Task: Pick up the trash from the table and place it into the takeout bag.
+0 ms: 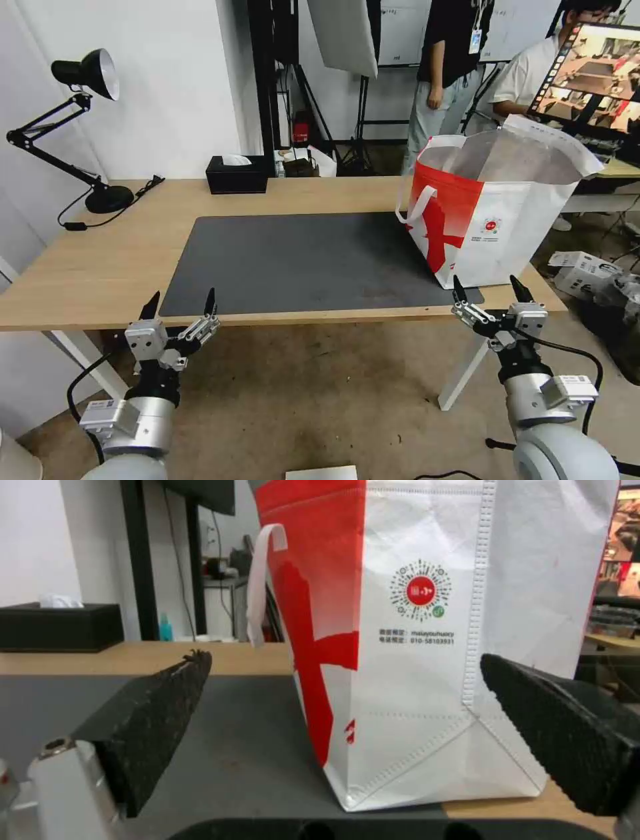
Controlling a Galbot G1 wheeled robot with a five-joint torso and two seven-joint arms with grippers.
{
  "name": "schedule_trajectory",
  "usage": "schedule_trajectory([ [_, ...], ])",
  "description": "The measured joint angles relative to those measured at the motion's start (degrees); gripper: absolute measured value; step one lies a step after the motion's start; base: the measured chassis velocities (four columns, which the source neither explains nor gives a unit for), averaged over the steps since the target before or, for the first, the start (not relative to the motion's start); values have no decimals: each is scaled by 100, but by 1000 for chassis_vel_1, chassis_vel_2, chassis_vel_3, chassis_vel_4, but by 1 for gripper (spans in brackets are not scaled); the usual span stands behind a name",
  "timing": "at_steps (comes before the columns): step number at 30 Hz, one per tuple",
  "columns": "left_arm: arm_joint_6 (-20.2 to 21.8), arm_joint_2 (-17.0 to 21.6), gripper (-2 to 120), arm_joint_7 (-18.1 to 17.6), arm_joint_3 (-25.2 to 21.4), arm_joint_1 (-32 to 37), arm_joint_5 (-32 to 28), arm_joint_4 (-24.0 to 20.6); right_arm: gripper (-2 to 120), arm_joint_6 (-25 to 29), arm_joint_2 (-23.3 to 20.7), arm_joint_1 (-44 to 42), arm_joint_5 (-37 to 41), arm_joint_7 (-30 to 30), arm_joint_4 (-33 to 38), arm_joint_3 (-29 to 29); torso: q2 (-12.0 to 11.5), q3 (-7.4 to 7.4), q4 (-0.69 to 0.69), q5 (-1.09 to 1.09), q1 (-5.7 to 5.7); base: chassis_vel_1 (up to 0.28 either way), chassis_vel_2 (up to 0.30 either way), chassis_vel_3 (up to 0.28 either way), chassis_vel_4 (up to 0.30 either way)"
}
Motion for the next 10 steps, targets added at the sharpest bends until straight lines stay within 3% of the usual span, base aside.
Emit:
schedule_trajectory([
  [10,3,3,100,-5,4,-10,-7,4,100,1,0,1,2,0,0,-2,0,0,0,0,0,0,0,0,0],
])
